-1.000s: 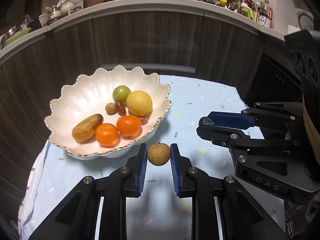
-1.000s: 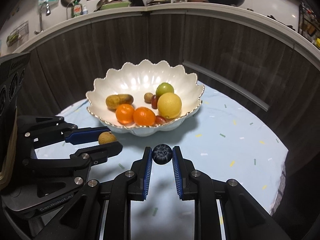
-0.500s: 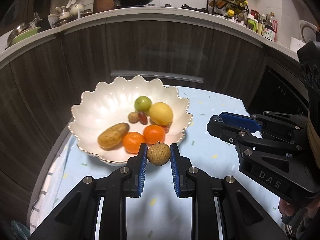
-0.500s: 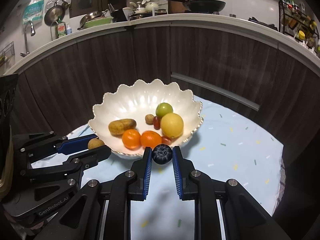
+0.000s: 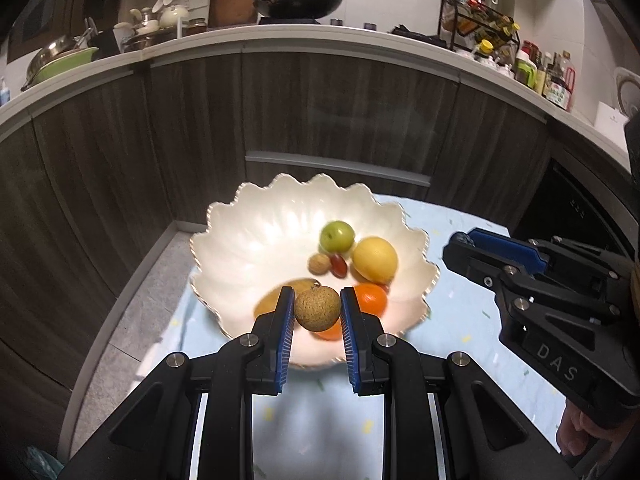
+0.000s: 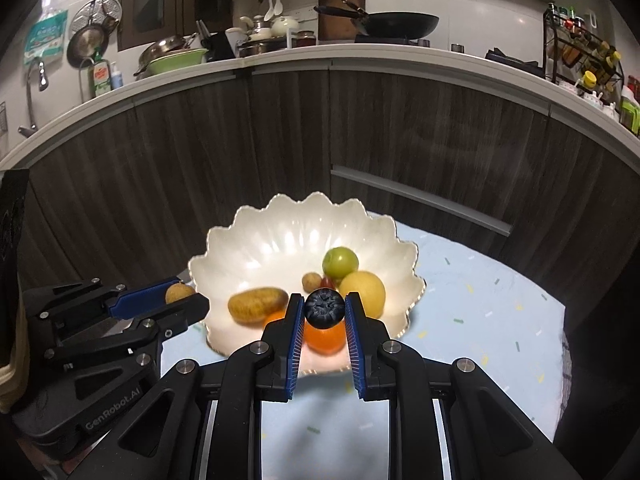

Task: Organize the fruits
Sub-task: 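Carry the brown fruit and blueberry over the bowl and release both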

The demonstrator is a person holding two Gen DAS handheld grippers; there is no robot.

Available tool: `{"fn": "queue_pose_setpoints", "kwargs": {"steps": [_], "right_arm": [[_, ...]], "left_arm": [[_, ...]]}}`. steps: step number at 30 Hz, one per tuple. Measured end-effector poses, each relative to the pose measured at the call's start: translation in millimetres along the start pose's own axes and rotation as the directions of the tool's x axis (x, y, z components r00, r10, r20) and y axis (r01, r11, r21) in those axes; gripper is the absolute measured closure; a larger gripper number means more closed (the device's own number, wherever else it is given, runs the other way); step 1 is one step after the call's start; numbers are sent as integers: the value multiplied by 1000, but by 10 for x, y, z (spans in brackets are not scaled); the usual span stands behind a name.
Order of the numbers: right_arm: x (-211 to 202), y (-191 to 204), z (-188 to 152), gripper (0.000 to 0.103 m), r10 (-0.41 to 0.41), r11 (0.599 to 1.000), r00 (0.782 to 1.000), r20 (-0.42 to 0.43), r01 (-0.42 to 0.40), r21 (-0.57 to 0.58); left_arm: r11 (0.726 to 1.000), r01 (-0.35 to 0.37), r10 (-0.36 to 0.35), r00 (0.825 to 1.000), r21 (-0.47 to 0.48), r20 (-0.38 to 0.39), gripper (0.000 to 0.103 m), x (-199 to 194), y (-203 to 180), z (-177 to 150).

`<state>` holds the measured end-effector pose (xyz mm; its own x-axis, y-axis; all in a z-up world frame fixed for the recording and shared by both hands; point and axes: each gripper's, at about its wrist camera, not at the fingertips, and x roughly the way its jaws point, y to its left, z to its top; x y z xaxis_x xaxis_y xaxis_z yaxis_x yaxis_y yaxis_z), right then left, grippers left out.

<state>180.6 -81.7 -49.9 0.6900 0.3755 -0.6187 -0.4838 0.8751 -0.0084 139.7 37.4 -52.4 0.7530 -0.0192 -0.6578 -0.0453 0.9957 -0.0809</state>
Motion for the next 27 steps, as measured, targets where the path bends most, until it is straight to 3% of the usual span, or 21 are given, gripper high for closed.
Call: {"fn": "queue_pose_setpoints", "kwargs": {"steps": [15,27], "right_arm": [[198,138,311,81,-93,994,996,-3,93,65],[437,123,439,81,-139,986,990,-29,141,89]], "left_arm": [[1000,8,-8,1000,-1,19,80,88,392,326],[1000,20,-20,1000,15,3,80,386,529,501]]}}
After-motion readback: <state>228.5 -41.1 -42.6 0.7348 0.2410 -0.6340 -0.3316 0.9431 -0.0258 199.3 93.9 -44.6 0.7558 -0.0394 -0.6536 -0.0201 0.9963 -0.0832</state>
